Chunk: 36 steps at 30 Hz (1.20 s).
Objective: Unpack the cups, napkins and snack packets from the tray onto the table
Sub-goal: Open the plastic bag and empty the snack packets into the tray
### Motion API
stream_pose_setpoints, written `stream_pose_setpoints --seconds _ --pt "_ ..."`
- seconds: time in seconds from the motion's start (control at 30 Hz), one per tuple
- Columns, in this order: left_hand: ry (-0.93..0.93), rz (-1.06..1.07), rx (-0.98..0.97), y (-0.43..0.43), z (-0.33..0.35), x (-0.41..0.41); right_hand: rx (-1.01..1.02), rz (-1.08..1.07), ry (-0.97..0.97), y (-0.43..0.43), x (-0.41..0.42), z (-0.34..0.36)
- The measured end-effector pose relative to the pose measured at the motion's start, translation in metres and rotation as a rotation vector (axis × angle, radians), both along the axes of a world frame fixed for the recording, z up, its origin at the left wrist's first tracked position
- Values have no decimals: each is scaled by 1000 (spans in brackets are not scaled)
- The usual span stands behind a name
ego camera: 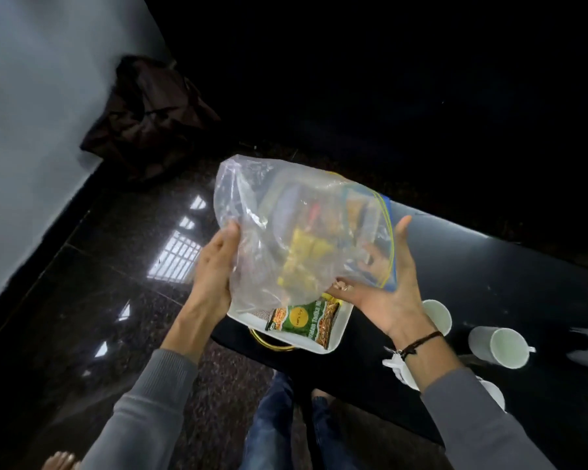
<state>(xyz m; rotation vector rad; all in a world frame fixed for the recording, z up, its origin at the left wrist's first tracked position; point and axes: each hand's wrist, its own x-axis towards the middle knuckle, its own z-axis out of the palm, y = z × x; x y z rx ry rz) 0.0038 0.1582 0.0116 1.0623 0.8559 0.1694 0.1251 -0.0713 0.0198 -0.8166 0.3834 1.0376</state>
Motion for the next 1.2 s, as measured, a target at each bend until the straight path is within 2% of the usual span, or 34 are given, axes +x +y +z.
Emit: stream_pose_setpoints --seconds 0.13,0.23,0.3,0.4,0.5,0.57,0.63,0.73,0.8,0.93,1.07,1.13,1.2 --pt "55 -134 93 -6 19 7 -20 48 -63 -21 13 24" --pt "56 -281 222 -10 26 12 -276 7 -78 -33 21 29" --pt "38 -326 302 -15 36 16 -492 15 -220 -44 23 33" --pt "26 -240 284 -21 50 23 -644 75 -413 -57 19 41" --pt "-23 -54 178 -26 63 32 -968 153 -652 -65 18 47" --pt "-51 -78 149 -38 74 38 -1067 194 -773 -71 16 52" --pt "-42 -179 163 -57 85 44 -947 174 -777 -71 13 60" --pt "1 -340 208 -91 98 49 -527 81 -534 -61 10 72" --pt "32 -449 269 -115 104 51 -371 104 -485 -53 7 79" --pt "11 -712 268 -159 105 52 -515 233 -626 -45 -4 89" --pt "24 -852 251 -162 111 48 -587 293 -756 -60 -9 96" --pt "8 -798 146 -158 119 44 -642 220 -760 -71 -10 101" --pt "-20 -642 131 -155 123 41 -672 71 -655 -76 -8 104"
